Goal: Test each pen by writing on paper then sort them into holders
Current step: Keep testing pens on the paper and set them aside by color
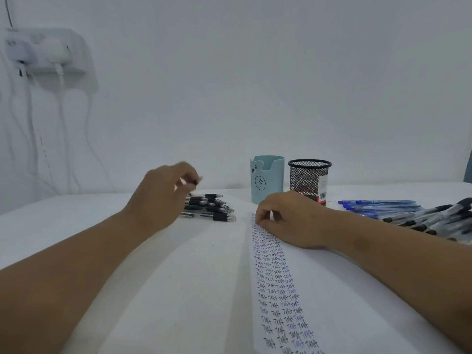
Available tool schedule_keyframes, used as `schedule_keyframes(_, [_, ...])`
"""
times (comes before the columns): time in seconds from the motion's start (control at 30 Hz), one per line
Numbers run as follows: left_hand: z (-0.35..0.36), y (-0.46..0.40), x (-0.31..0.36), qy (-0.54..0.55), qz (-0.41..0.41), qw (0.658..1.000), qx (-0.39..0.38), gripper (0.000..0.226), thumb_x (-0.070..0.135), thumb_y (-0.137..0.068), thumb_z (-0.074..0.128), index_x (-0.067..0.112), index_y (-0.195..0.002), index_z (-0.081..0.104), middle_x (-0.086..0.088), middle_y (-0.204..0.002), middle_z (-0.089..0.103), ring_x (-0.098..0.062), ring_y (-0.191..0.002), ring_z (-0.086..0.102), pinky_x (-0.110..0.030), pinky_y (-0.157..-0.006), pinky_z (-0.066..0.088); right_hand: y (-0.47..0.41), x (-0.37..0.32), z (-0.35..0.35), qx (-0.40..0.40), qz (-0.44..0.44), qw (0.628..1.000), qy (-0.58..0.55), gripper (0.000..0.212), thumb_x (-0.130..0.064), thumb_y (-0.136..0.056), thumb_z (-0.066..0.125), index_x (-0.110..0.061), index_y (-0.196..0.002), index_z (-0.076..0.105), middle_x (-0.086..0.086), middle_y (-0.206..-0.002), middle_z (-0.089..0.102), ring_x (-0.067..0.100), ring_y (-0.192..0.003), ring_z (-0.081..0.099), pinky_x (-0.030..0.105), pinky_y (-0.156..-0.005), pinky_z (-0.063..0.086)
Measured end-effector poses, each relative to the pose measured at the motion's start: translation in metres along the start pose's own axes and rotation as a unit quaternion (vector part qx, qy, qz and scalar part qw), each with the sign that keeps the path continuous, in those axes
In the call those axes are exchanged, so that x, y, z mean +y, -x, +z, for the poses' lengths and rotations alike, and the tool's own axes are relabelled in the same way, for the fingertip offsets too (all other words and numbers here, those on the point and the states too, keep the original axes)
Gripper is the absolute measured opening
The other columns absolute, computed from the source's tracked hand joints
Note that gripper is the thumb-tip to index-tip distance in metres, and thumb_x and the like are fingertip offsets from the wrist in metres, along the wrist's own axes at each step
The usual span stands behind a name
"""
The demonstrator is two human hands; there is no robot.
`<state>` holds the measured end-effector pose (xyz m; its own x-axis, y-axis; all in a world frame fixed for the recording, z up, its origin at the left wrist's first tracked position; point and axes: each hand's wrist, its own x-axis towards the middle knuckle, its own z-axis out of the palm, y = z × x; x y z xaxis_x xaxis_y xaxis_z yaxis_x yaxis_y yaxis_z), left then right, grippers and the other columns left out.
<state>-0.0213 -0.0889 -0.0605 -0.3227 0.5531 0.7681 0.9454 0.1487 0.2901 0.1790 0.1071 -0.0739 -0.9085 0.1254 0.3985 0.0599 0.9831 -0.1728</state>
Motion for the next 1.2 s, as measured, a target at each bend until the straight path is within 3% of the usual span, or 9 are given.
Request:
schedule_keyframes(0.13, [-0.012, -0.005, 0.037, 0.210, -0.103, 0.958, 0.165, 0.028, 0.002, -0.096, 0.060, 0.027, -0.106, 0.060, 0.007, -0.097, 0.070, -0.010, -0.074, 0.067, -0.017, -0.070, 0.052, 0.005, -0.002, -0.002, 0.013, 0.017, 1.000, -0.001, 0.010, -0.025, -0.093, 0.064, -0.029, -0.099, 0.070, -0.021, -0.086, 0.063, -0.007, -0.080, 0.057, 0.008, -0.071, 0.040])
schedule_keyframes(0.27, [-0.015, -0.006, 0.057, 0.495, -0.262, 0.806, 0.191, 0.011, 0.000, -0.097, 0.061, 0.011, -0.097, 0.062, -0.010, -0.099, 0.065, -0.018, -0.076, 0.072, -0.022, -0.075, 0.058, 0.005, -0.016, -0.008, 0.091, 0.085, 0.984, -0.124, 0.016, -0.033, -0.099, 0.057, -0.027, -0.104, 0.071, -0.015, -0.085, 0.067, 0.007, -0.078, 0.061, 0.025, -0.076, 0.051])
schedule_keyframes(0.33, [-0.009, -0.004, 0.063, 0.604, -0.310, 0.719, 0.151, 0.008, -0.003, -0.096, 0.059, 0.005, -0.096, 0.058, -0.015, -0.096, 0.067, -0.024, -0.083, 0.076, -0.022, -0.074, 0.060, 0.003, -0.027, -0.013, 0.105, 0.147, 0.929, -0.322, 0.025, -0.033, -0.104, 0.048, -0.020, -0.112, 0.067, -0.004, -0.085, 0.073, 0.013, -0.071, 0.062, 0.029, -0.068, 0.050])
schedule_keyframes(0.4, [0.000, 0.000, 0.066, 0.630, -0.335, 0.693, 0.099, 0.007, -0.004, -0.096, 0.058, 0.002, -0.099, 0.056, -0.018, -0.097, 0.072, -0.028, -0.088, 0.077, -0.024, -0.072, 0.061, -0.001, -0.035, -0.018, 0.114, 0.199, 0.824, -0.518, 0.030, -0.032, -0.108, 0.039, -0.013, -0.119, 0.059, 0.007, -0.083, 0.073, 0.022, -0.064, 0.061, 0.031, -0.059, 0.047])
schedule_keyframes(0.5, [0.009, 0.008, 0.070, 0.569, -0.342, 0.747, 0.024, 0.005, -0.001, -0.095, 0.061, -0.003, -0.100, 0.061, -0.018, -0.100, 0.075, -0.029, -0.091, 0.076, -0.026, -0.072, 0.062, -0.002, -0.035, -0.026, 0.154, 0.231, 0.698, -0.660, 0.037, -0.039, -0.109, 0.035, -0.009, -0.113, 0.056, 0.012, -0.084, 0.072, 0.024, -0.062, 0.065, 0.031, -0.057, 0.050])
schedule_keyframes(0.63, [0.014, 0.017, 0.076, 0.418, -0.298, 0.855, -0.065, 0.007, 0.007, -0.094, 0.068, 0.001, -0.096, 0.069, -0.012, -0.094, 0.078, -0.023, -0.086, 0.075, -0.026, -0.074, 0.061, -0.001, -0.030, -0.033, 0.160, 0.238, 0.622, -0.729, 0.040, -0.043, -0.106, 0.040, -0.008, -0.095, 0.057, 0.008, -0.071, 0.069, 0.024, -0.059, 0.068, 0.026, -0.053, 0.054])
schedule_keyframes(1.07, [0.021, 0.022, 0.079, 0.375, -0.249, 0.891, -0.067, 0.006, 0.009, -0.091, 0.071, 0.003, -0.091, 0.073, -0.008, -0.085, 0.078, -0.018, -0.083, 0.071, -0.037, -0.091, 0.056, 0.001, -0.026, -0.030, 0.054, 0.192, 0.687, -0.698, 0.065, -0.057, -0.102, 0.029, -0.007, -0.105, 0.071, 0.010, -0.077, 0.069, 0.022, -0.059, 0.061, 0.031, -0.058, 0.045])
schedule_keyframes(1.13, [0.023, 0.022, 0.082, 0.368, -0.235, 0.897, -0.076, 0.006, 0.012, -0.091, 0.072, 0.006, -0.092, 0.072, -0.005, -0.086, 0.079, -0.023, -0.088, 0.072, -0.040, -0.092, 0.055, 0.001, -0.030, -0.027, 0.057, 0.189, 0.700, -0.687, 0.079, -0.078, -0.085, 0.038, -0.007, -0.101, 0.069, 0.010, -0.077, 0.066, 0.024, -0.060, 0.061, 0.031, -0.059, 0.046])
schedule_keyframes(1.2, [0.026, 0.023, 0.083, 0.350, -0.209, 0.907, -0.101, 0.008, 0.019, -0.090, 0.073, 0.015, -0.097, 0.072, -0.001, -0.091, 0.079, -0.025, -0.096, 0.071, -0.043, -0.092, 0.053, -0.002, -0.033, -0.021, 0.083, 0.186, 0.749, -0.630, 0.057, -0.063, -0.075, 0.065, -0.010, -0.095, 0.063, 0.006, -0.072, 0.058, 0.018, -0.057, 0.057, 0.027, -0.055, 0.047])
